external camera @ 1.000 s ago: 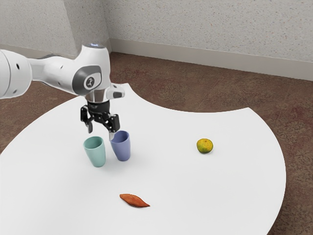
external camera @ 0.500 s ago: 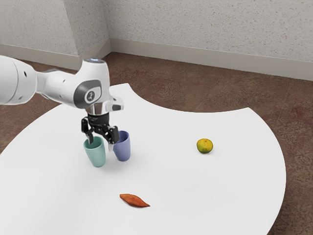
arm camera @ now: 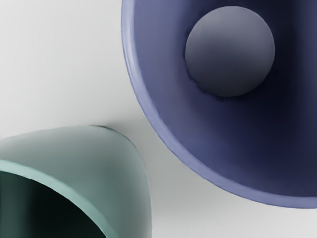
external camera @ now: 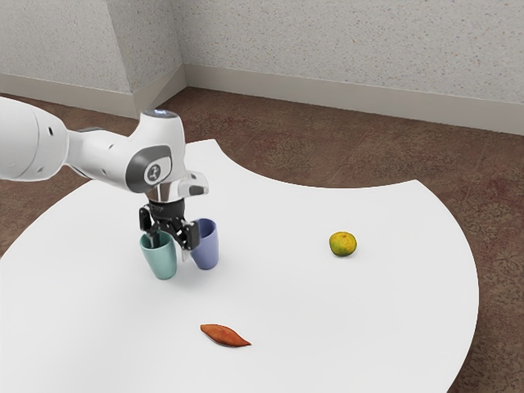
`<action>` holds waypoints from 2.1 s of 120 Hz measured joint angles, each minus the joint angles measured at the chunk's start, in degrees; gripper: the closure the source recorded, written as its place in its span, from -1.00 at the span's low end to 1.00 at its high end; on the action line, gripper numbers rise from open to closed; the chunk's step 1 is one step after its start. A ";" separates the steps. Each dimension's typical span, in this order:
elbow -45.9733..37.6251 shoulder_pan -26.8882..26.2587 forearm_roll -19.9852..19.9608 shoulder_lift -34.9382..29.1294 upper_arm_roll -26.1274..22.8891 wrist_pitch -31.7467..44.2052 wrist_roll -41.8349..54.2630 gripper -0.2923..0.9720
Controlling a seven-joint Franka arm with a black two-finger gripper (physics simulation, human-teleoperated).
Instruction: Place the left cup onto the right cup
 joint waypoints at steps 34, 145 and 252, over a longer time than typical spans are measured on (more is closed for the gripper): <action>0.04 0.04 0.30 0.00 0.15 0.44 0.41 0.49; 13.60 -0.52 3.91 -1.93 0.53 -9.77 0.41 0.70; 17.56 -2.17 7.85 -0.08 -8.89 -12.50 -5.08 0.70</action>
